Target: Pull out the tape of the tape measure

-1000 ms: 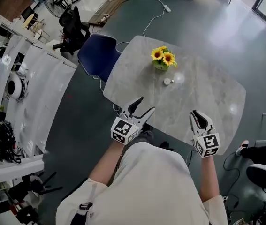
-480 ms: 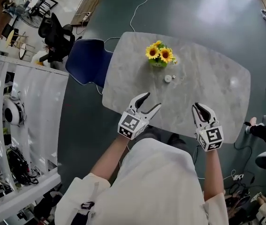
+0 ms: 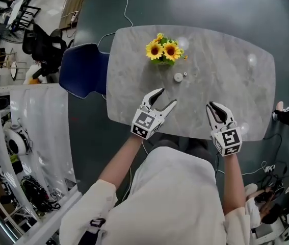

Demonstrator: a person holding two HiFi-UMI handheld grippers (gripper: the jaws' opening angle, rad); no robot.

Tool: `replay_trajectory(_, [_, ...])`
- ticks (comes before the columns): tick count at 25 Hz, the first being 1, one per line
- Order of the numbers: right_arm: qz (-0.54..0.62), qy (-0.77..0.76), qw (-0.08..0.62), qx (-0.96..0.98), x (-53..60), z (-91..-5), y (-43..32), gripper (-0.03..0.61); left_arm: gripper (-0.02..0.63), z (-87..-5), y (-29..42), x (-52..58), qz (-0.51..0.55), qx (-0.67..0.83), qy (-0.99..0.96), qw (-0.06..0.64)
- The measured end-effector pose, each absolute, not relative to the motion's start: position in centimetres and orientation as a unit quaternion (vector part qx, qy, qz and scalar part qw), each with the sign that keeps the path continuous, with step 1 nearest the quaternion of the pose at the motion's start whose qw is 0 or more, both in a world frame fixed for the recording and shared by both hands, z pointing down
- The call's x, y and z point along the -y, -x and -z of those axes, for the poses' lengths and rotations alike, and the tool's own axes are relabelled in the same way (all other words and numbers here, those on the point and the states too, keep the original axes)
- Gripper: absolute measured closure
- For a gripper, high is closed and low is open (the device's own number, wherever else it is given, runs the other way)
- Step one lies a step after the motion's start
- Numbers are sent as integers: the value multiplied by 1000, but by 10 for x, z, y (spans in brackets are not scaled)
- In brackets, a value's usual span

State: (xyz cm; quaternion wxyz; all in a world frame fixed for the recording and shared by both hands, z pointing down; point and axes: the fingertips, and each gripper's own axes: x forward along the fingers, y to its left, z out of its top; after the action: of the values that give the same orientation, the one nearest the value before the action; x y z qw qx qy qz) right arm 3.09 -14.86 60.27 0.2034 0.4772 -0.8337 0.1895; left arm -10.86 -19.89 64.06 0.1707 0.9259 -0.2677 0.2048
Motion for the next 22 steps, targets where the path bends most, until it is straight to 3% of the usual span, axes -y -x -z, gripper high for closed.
replay_trajectory(22, [-249,-409,242,844,223,-746,-44,512,350,-828,49,265,-323,254,-890,197])
